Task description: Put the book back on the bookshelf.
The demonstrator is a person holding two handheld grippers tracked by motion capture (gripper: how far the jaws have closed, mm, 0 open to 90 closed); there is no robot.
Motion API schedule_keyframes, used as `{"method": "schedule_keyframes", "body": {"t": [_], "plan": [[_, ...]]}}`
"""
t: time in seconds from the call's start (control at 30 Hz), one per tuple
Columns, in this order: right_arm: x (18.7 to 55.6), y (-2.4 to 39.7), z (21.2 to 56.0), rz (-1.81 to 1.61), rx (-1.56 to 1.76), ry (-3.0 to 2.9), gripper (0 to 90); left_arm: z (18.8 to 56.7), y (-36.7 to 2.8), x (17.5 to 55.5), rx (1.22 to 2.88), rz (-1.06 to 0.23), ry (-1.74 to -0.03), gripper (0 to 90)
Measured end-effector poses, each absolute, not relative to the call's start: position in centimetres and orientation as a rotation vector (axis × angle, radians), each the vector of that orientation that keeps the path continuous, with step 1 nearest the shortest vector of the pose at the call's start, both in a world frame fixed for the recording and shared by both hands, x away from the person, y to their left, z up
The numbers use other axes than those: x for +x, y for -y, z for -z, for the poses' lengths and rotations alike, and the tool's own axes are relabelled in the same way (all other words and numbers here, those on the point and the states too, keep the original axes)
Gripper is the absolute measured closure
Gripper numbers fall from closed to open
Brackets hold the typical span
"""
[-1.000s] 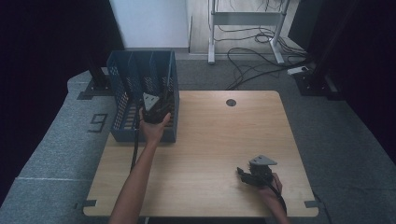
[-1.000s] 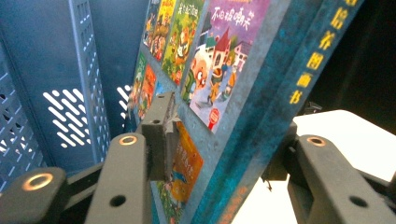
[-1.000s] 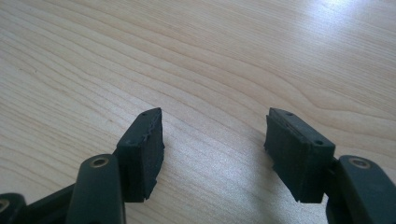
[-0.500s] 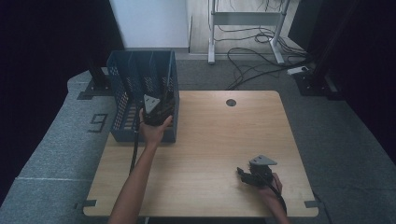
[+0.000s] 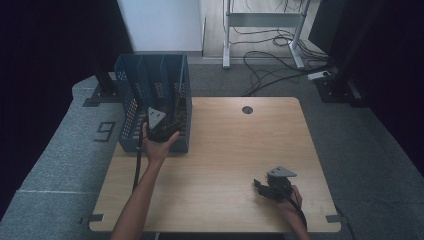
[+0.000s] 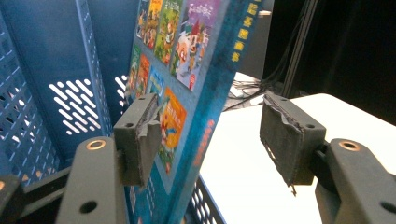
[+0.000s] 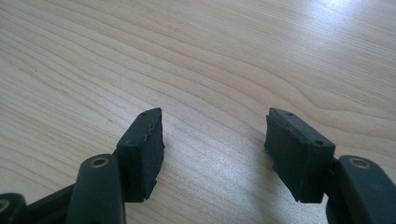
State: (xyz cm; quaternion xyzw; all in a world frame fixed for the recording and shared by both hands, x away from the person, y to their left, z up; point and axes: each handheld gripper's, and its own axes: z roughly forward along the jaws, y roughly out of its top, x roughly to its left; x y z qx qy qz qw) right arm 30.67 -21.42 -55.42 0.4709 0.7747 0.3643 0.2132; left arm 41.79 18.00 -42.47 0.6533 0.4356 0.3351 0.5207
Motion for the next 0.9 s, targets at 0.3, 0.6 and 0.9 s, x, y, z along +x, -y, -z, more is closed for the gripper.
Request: {"method": "schedule_keyframes", "body": {"t": [0.3,0.6,0.9], "plan": [[30.7,21.4,55.4,-1.011,1.308,-2.149,36.4,42.5,-18.5,39.0,1.591,-0.758,-1.006,37.5],[30.7,21.4,55.4,-1.012,1.309,-2.149,36.4,42.9,-19.1,36.5,1.618,-0.705,-0.976,37.1],[30.7,21.4,55.4,-1.011,1.307,-2.151,36.4,44.6,-19.8,34.2,1.637,-0.646,-0.972,36.7]]}}
